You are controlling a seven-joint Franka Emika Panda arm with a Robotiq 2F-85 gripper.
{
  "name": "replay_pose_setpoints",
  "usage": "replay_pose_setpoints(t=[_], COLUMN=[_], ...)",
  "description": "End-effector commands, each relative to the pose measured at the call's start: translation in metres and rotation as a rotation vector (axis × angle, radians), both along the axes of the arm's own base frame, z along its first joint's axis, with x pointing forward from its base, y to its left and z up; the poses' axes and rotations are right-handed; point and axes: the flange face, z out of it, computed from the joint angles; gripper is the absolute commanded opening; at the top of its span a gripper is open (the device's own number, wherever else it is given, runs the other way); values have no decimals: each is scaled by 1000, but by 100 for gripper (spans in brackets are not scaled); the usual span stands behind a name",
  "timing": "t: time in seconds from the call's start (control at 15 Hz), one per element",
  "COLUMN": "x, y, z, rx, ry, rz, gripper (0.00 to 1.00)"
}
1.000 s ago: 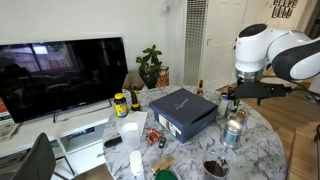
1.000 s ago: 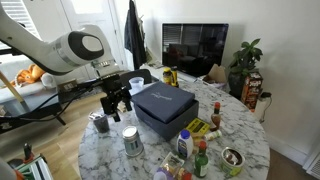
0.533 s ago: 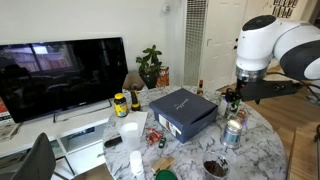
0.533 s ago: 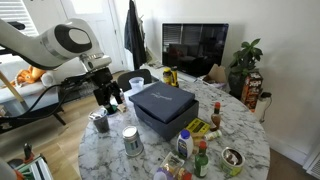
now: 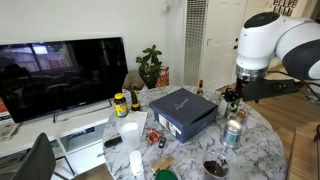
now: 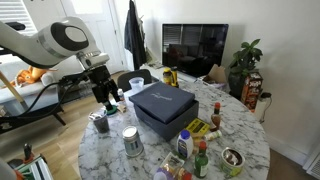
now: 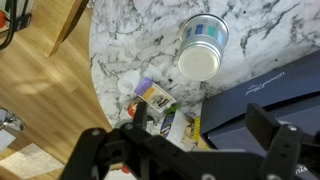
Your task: Flip the silver cup over then place the plastic cup on it
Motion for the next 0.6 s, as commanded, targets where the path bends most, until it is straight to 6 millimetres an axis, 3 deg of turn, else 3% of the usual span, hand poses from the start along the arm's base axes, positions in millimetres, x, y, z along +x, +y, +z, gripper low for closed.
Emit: replay_pose_setpoints(t=[0.0, 0.27, 0.53], x=[-7, -6, -13], y=[21, 56, 81], z=[-4, -17, -43], rx=[48, 181, 285], ry=[12, 59, 145], rz=[123, 299, 455], gripper=[100, 100, 100])
